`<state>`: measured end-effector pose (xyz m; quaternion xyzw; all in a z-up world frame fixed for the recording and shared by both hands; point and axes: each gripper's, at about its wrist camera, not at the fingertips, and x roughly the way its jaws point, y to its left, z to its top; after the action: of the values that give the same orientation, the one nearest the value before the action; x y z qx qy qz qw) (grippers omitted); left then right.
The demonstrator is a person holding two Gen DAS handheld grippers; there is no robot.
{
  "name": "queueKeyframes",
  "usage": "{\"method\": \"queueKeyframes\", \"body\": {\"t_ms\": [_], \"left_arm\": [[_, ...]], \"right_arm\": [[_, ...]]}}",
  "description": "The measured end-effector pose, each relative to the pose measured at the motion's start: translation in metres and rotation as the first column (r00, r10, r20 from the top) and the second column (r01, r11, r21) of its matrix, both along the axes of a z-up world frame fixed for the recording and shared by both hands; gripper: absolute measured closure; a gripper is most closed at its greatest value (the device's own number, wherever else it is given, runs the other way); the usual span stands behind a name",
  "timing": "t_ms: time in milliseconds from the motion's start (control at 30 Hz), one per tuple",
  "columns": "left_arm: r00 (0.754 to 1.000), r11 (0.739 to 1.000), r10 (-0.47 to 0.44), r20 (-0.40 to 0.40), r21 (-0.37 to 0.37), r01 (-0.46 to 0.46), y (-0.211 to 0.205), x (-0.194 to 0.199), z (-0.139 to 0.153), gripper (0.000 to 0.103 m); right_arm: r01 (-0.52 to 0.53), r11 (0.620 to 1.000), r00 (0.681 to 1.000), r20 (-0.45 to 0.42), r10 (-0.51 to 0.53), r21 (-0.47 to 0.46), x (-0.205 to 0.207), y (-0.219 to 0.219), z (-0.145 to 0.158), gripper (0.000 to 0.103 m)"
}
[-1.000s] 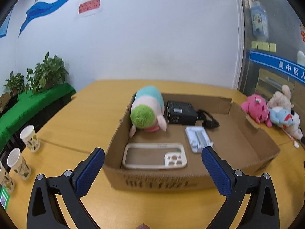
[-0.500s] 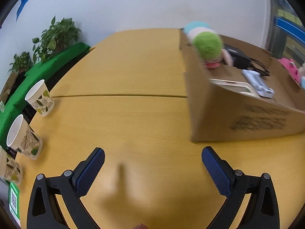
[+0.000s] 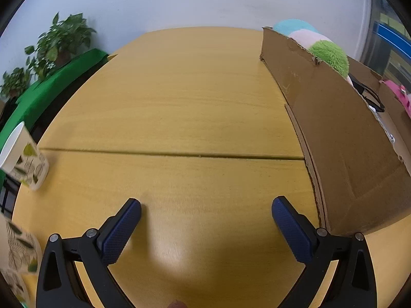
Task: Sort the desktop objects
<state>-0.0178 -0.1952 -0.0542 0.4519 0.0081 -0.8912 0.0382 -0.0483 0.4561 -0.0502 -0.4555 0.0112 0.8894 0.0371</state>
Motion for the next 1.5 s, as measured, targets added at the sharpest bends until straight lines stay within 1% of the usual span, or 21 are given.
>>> {"method": "queueKeyframes", "body": {"t_ms": [67,233,433,500,1500], "left_arm": [[1.0,1.0,0.005,0.001,-0.001,-0.005,-0.004,-0.005,0.001,0.0],[0.998,0.998,0.061,0.002,0.002,-0.061,-0.018,-0.02,0.002,0.0],[0.998,0.998,0.061,0.003,0.003,-0.061,-0.023,-0.025,0.002,0.0],[0.998,0.998,0.061,0.003,0.003,-0.061,-0.023,-0.025,0.002,0.0],[0.998,0.998,0.062,0.004,0.001,-0.062,-0.025,-0.026,-0.001,0.0]], "right_arm": [[0.013,1.0,1.0,-0.009,-0.013,-0.002,-0.002,0.004,0.002,0.0],[0.017,1.0,1.0,-0.01,-0.017,-0.001,0.004,0.004,0.005,0.0],[0.016,1.0,1.0,-0.009,-0.016,-0.001,0.01,0.004,0.008,0.0],[0.016,1.0,1.0,-0.008,-0.016,0.001,-0.001,0.006,0.005,0.0],[0.019,1.0,1.0,-0.006,-0.019,0.005,-0.007,0.004,0.004,0.0]]}}
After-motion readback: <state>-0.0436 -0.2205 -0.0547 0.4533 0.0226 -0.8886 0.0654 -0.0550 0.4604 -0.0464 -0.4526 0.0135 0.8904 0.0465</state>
